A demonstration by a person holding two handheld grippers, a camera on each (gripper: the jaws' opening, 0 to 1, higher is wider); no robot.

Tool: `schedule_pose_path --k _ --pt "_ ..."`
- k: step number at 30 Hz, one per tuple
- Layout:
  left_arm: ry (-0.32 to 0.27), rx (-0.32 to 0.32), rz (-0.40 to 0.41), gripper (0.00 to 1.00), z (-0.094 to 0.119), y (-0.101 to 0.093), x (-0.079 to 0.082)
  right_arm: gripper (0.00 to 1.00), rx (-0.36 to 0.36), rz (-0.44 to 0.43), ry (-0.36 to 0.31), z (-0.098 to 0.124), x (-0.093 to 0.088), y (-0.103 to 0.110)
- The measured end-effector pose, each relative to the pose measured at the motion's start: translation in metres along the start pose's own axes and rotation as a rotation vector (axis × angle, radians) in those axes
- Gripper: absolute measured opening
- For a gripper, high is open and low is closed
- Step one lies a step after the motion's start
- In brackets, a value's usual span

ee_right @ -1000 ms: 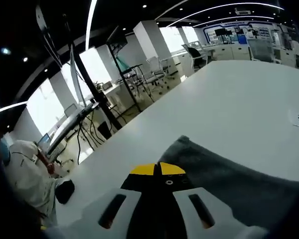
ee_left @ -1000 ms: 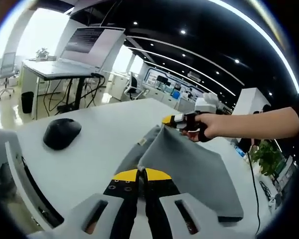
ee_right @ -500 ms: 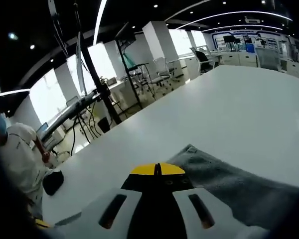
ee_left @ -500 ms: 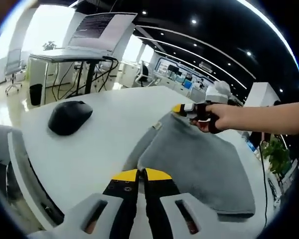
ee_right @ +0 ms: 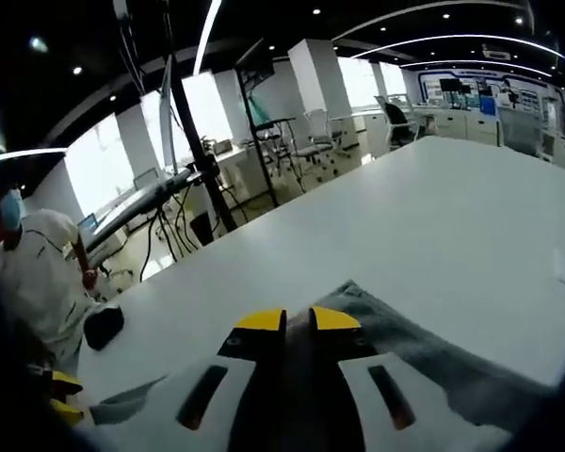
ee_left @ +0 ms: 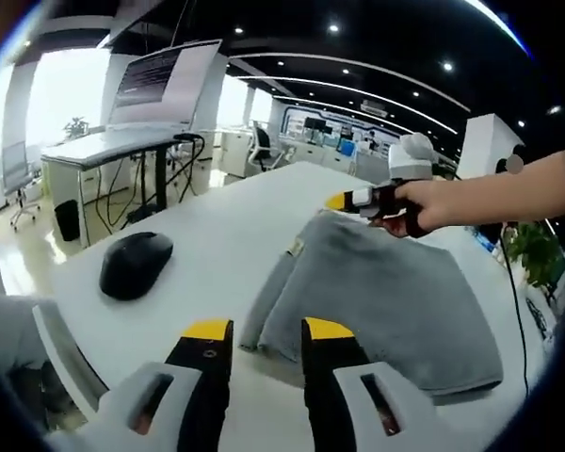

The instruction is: Fold the towel on the table until its edges align and the towel forms a compact rectangular stack.

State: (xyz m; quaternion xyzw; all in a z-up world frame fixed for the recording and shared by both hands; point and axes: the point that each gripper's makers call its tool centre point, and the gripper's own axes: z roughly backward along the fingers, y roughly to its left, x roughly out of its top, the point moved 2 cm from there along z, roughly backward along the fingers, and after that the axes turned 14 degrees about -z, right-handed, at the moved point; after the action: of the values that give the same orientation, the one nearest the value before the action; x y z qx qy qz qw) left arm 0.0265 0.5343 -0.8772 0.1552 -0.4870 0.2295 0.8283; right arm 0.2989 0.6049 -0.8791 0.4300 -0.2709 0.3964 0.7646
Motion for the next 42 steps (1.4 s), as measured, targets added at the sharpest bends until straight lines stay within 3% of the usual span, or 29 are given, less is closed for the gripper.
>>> schedule_pose_path --k 3,8,18,30,34,42 --pt "-0.002 -0.016 -0.061 0.45 0.003 -0.008 0.005 0.14 -0.001 0.005 0.009 0.003 -0.001 -0.003" --pt "-0.004 -0.033 -0.093 0.61 0.006 -0.017 0.011 0.22 0.025 0.029 0.027 0.016 0.001 0.000" --pt "-0.014 -0.114 -0.169 0.70 0.007 -0.034 0.018 0.29 0.033 0.073 0.051 0.036 0.007 0.000" --pt "-0.029 -0.183 -0.245 0.79 0.017 -0.050 0.025 0.39 0.003 0.108 0.075 0.074 -0.001 -0.026" --pt "-0.028 -0.214 -0.267 0.80 0.020 -0.067 0.026 0.39 -0.015 0.105 0.081 0.095 -0.006 -0.036" --pt "-0.039 -0.299 -0.299 0.78 0.027 -0.105 0.033 0.39 -0.038 0.107 0.055 0.120 0.006 -0.051"
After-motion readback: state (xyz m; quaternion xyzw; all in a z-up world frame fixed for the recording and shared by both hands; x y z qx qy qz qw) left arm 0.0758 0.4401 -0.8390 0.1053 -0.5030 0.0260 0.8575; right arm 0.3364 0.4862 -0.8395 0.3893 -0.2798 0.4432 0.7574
